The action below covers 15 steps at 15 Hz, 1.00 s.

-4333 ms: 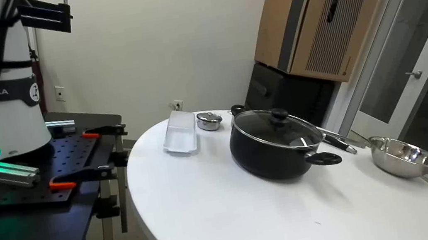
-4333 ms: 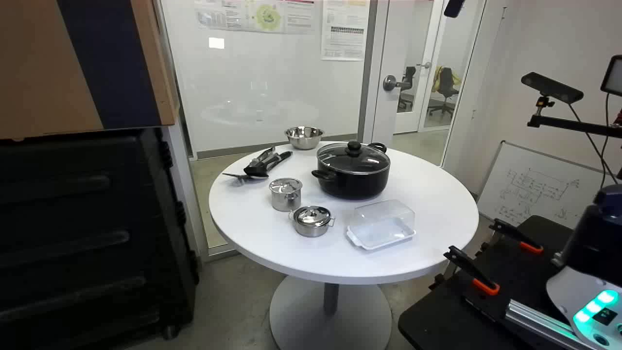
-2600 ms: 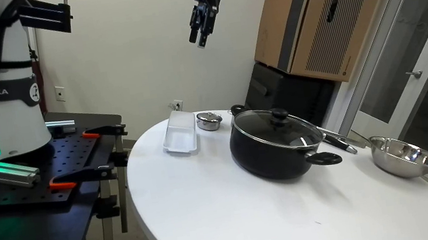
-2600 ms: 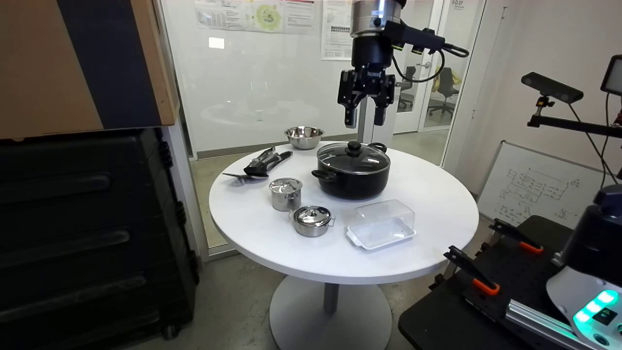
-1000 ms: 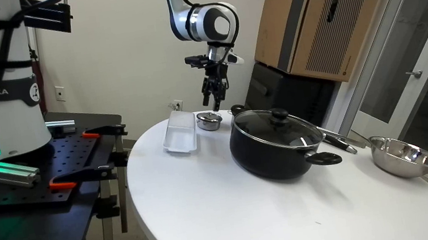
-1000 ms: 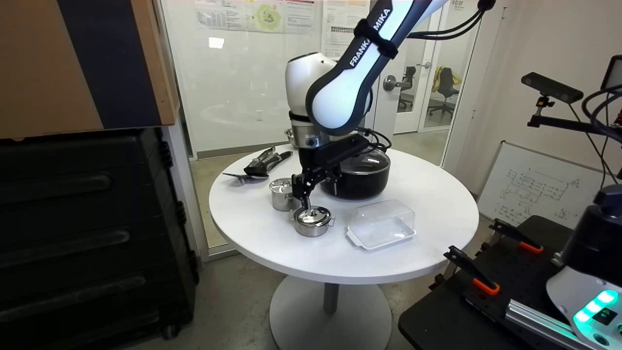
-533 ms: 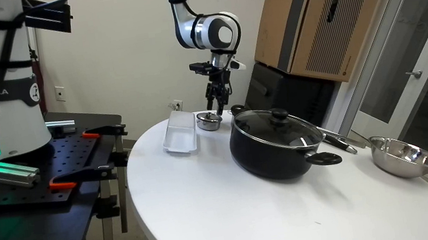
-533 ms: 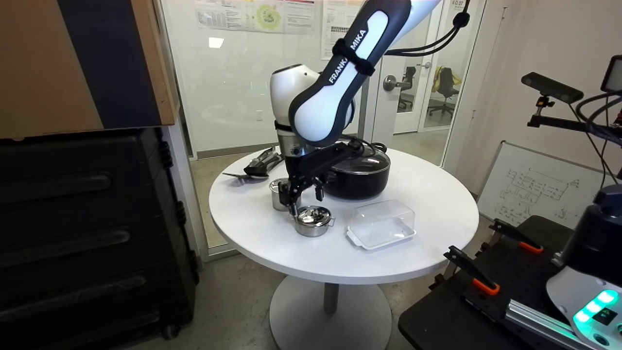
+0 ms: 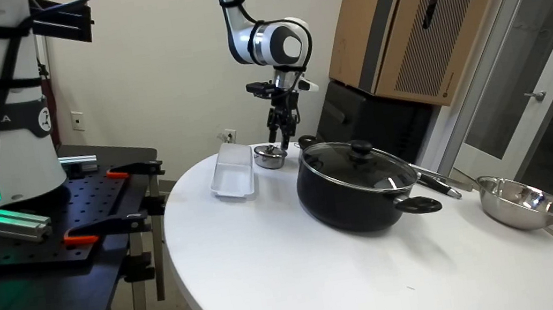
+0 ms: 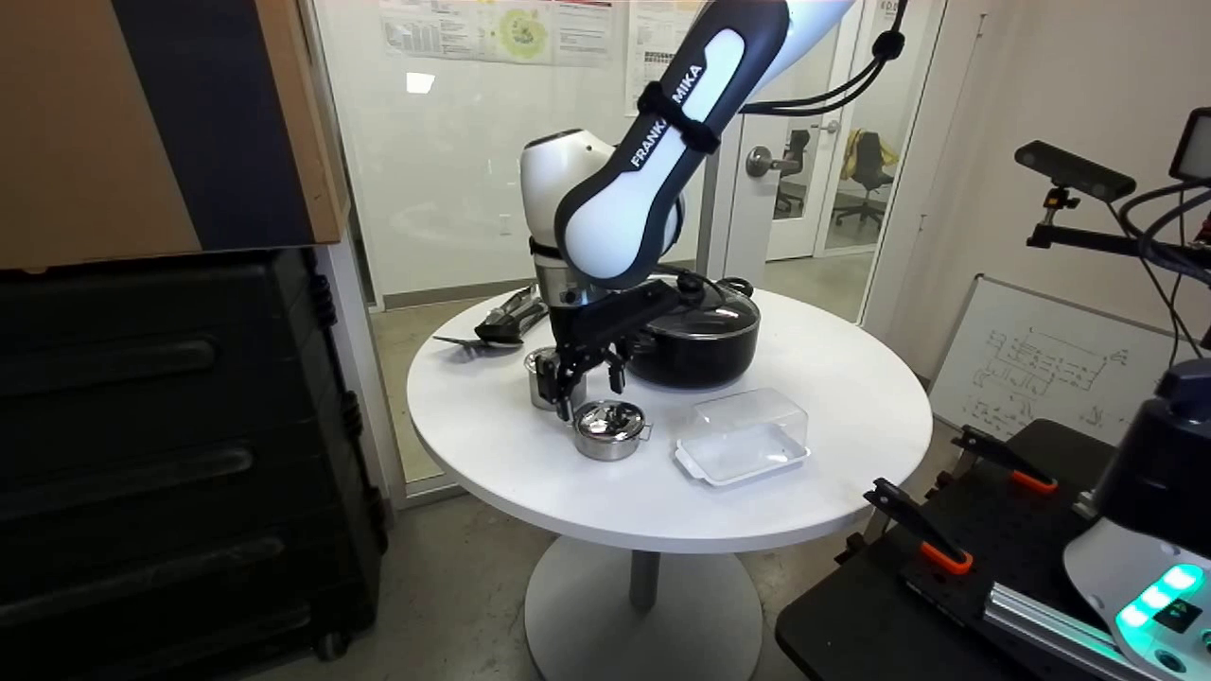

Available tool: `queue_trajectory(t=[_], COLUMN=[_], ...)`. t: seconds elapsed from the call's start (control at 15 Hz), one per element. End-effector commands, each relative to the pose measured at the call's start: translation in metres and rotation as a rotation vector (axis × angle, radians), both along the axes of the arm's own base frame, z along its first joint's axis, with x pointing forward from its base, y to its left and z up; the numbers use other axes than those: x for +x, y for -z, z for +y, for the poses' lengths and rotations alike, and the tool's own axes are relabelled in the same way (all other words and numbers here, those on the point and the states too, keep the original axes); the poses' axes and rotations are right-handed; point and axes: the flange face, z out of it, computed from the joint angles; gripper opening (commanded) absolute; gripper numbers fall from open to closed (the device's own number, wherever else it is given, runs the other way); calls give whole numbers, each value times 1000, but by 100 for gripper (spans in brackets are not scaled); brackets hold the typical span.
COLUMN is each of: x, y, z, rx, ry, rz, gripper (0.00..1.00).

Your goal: Take the lid off the smallest pot and put it on the table

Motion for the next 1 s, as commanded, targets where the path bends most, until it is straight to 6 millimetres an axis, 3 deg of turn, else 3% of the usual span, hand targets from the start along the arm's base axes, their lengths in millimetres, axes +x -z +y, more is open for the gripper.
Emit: queue_trajectory(t=[0.0,0.4,0.47,0.53,0.6,0.93], x=[-6,-11,-11,-11,-11,-9], y=[-4,0,0,0,0,-4], z=[1,-4,-4,-4,-4,-4], rx=[17,25,27,30,31,34], ry=[30,61,66,72,75,81], rz=[-3,19,20,20,20,14], gripper=[96,95,86,70,69,31])
